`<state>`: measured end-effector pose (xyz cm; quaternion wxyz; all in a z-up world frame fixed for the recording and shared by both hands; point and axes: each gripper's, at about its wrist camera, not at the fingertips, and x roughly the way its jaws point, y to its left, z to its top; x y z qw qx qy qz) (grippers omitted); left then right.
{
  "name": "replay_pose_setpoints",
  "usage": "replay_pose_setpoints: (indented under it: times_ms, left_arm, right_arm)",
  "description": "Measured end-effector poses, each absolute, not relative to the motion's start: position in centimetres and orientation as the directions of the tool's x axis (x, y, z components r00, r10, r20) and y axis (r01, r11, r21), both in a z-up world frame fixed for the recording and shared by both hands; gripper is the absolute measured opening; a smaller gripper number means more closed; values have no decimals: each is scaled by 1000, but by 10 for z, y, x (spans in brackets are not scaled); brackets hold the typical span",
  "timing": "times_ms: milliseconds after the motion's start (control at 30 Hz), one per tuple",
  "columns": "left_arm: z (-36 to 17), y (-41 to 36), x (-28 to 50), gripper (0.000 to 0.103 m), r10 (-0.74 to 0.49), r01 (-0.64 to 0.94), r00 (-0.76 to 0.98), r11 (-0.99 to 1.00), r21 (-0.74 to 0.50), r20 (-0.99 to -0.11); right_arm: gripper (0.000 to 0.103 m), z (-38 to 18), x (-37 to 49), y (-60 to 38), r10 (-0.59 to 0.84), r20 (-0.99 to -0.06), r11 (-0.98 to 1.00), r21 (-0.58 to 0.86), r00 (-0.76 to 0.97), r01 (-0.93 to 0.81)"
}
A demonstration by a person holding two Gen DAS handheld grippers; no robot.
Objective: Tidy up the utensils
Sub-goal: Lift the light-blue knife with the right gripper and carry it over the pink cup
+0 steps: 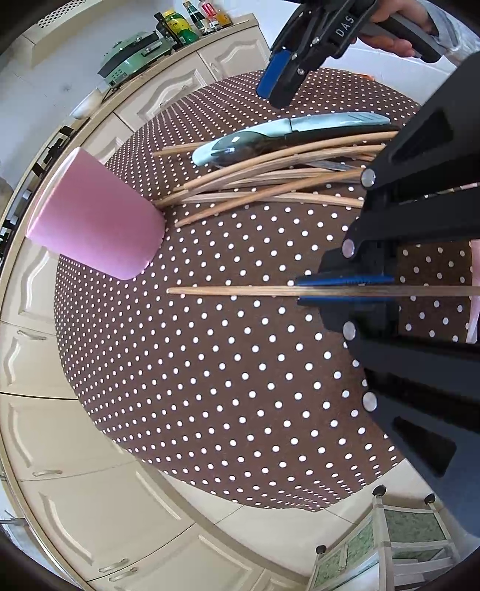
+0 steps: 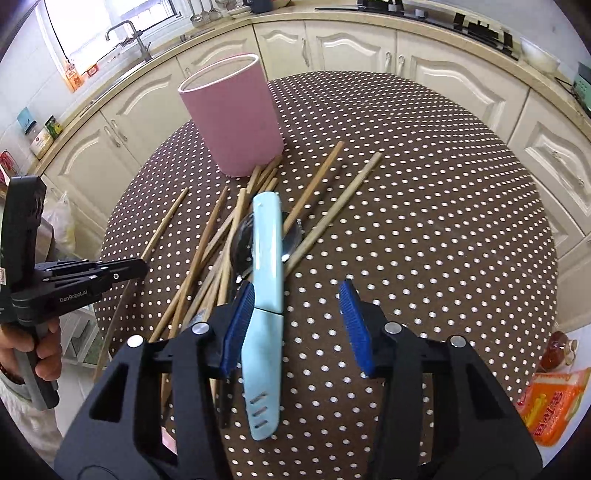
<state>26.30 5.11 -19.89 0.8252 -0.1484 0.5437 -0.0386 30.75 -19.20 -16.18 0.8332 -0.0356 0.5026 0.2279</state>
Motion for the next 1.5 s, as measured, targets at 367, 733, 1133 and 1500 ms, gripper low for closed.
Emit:
replay_pose_setpoints:
  times_ms: [367,733,1133,1500]
  left_arm:
    - [-198,50,272,5,-232,-86,384,955,-284,-894]
    - [-198,48,287,5,-237,-75,356,957,-281,-904]
    - [-157,42,249,5,-260,32,624,951,-308,-737]
    - [-63,32,243,5,-277,173,891,940,-295,-359]
  right_arm:
    - [47,-173,330,-160,335,-895,874,179,294,-452]
    - [21,-179,331,-165,343,-890,875,186,301,-447]
    - [21,-132,310,-208,482,-773,842,279,413,-462]
    - [21,-61,322,-201,586,-621,794,311,520,-523]
